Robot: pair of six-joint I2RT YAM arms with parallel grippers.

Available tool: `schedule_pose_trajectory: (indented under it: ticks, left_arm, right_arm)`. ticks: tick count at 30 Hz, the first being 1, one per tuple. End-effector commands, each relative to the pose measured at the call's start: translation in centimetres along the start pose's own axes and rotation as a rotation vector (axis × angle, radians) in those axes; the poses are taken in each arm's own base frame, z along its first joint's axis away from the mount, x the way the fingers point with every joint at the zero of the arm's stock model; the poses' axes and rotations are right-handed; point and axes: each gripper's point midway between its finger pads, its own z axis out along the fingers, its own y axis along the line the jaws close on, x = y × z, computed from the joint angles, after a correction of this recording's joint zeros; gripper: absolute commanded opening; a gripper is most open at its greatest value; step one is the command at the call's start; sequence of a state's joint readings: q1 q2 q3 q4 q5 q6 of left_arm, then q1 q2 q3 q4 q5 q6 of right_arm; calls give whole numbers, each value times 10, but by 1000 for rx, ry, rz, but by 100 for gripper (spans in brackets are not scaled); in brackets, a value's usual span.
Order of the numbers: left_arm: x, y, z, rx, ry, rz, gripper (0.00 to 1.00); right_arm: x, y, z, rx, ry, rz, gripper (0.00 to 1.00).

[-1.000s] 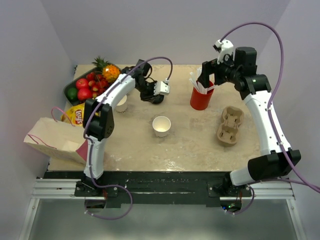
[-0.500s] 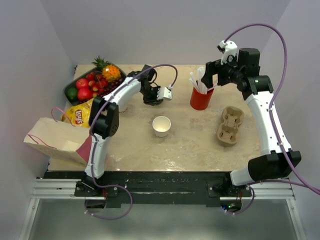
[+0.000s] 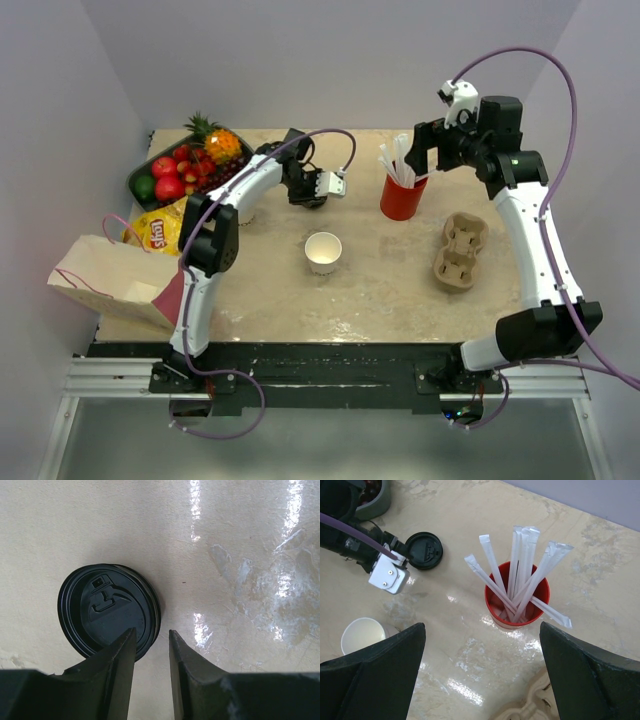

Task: Pack the takeout coffee

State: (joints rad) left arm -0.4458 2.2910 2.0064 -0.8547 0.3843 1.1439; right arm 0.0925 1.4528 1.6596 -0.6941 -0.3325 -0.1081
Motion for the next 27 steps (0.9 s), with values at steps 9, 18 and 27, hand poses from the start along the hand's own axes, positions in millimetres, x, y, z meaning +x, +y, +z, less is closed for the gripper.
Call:
schedule_pose_trajectory:
  ticks: [9, 18, 27]
  left_arm:
    - [-1, 10, 9, -15, -5, 6, 32]
    - [-1, 12, 10, -15, 3, 9, 21]
    - [-7, 15, 3, -28, -10, 7, 16]
  right_arm:
    - [-6, -3, 3, -4, -25, 12, 99]
    - [-4, -6, 6, -3, -18, 21, 99]
    - [-6, -7, 12, -8, -18, 35, 99]
